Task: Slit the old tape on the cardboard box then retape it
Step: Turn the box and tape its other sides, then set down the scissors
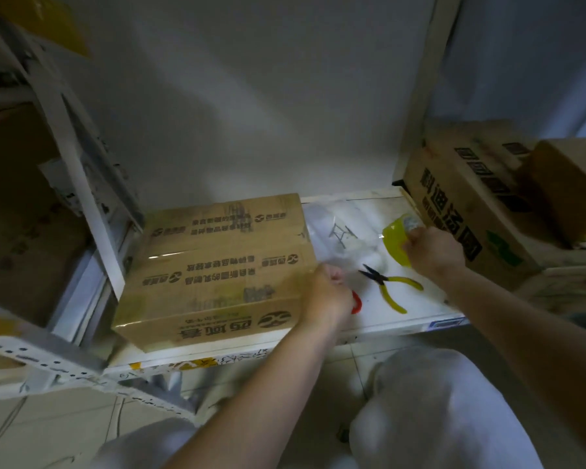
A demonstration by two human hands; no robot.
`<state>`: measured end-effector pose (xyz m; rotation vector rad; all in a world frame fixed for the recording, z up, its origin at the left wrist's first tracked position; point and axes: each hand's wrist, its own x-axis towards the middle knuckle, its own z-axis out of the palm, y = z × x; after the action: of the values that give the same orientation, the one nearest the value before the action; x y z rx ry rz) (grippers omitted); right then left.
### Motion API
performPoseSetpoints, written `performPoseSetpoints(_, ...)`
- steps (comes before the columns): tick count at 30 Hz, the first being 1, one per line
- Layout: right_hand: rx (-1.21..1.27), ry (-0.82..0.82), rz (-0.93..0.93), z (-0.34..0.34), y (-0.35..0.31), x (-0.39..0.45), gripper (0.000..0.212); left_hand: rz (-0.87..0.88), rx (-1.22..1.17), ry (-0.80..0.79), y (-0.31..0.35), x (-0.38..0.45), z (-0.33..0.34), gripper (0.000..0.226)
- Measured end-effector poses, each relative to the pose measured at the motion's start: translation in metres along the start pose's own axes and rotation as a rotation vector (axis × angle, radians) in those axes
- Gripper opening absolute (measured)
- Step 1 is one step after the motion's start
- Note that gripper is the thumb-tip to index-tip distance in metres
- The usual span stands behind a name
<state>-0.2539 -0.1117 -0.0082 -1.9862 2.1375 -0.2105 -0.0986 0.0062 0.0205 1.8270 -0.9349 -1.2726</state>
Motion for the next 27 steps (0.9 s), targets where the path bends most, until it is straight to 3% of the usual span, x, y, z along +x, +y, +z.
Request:
performPoseSetpoints(5, -0.120, 0.030, 0.045, 0.031, 0.004, 0.052, 0.029, -0.036, 0.093, -0.012, -0.013, 0.023, 0.016, 0.032)
performPoseSetpoints(11, -0.227, -0.012, 0.025, 0.059, 0.001, 0.085, 0.027, 0.037, 0.245, 0.062, -0.016, 0.030, 0.023, 0.029)
performPoseSetpoints(16, -0.195, -0.066, -0.029, 0.074, -0.014, 0.099, 0.025, 0.036, 0.261, 0.155, -0.023, 0.043, 0.026, 0.050)
performPoseSetpoints(22, -0.005, 0.009, -0.245, 0.088, -0.006, 0.090, 0.061, 0.078, 0.288, 0.150, -0.021, 0.055, 0.037, 0.053)
performPoseSetpoints(27, 0.061, -0.008, -0.396, 0.102, -0.001, 0.077, 0.037, 0.082, 0.315, 0.038, -0.004, 0.077, 0.051, 0.059)
